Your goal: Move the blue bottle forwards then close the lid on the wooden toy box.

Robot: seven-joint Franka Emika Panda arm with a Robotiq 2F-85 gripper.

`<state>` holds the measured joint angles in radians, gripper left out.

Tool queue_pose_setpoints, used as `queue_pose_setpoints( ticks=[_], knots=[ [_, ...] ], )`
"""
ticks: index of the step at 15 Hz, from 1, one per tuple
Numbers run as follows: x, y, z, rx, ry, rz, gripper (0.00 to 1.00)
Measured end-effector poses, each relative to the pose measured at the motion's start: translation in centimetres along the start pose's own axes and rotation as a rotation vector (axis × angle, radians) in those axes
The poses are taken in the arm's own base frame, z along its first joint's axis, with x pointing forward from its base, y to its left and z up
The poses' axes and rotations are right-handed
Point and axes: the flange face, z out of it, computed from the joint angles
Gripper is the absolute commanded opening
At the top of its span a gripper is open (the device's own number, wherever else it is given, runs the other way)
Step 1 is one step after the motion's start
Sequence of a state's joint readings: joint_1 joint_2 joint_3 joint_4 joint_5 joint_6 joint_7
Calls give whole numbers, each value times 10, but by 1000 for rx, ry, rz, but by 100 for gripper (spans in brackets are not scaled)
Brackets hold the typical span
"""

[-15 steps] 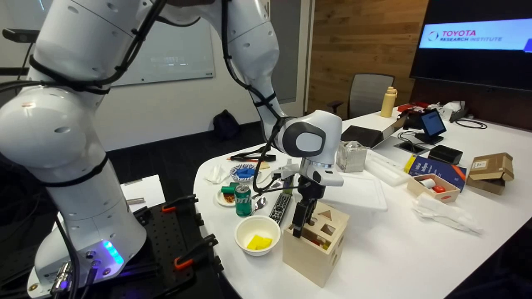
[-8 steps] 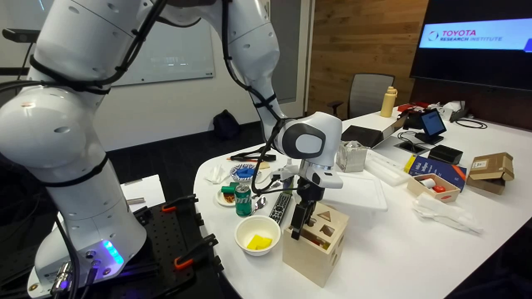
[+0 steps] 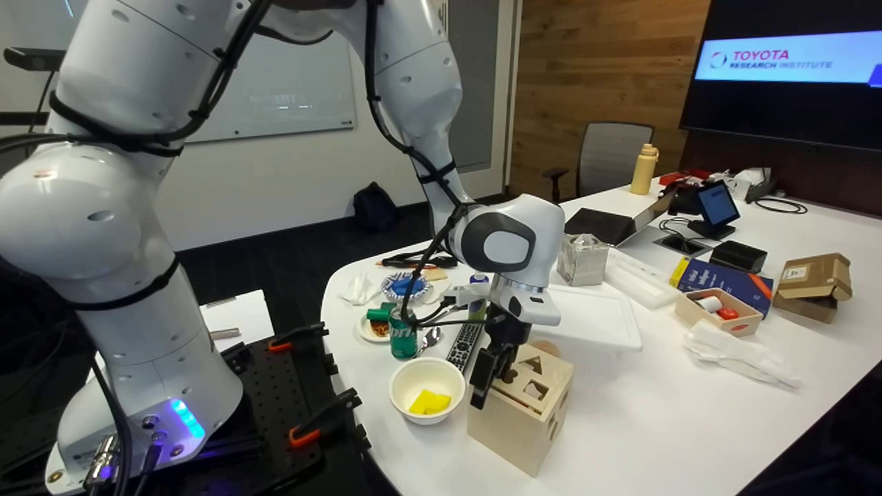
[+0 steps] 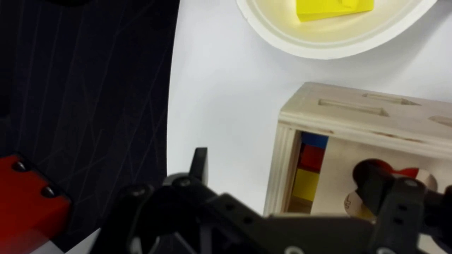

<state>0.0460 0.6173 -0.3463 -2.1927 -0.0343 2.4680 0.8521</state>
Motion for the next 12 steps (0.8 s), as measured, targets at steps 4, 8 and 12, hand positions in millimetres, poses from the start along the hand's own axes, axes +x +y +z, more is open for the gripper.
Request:
queue_pose_setpoints(
  ticks=[4, 8, 12],
  knots=[
    [-3, 9, 3, -8, -12, 27, 100],
    [-8, 17, 3, -10, -23, 33, 100],
    [-12, 23, 1, -5, -31, 37, 100]
  ],
)
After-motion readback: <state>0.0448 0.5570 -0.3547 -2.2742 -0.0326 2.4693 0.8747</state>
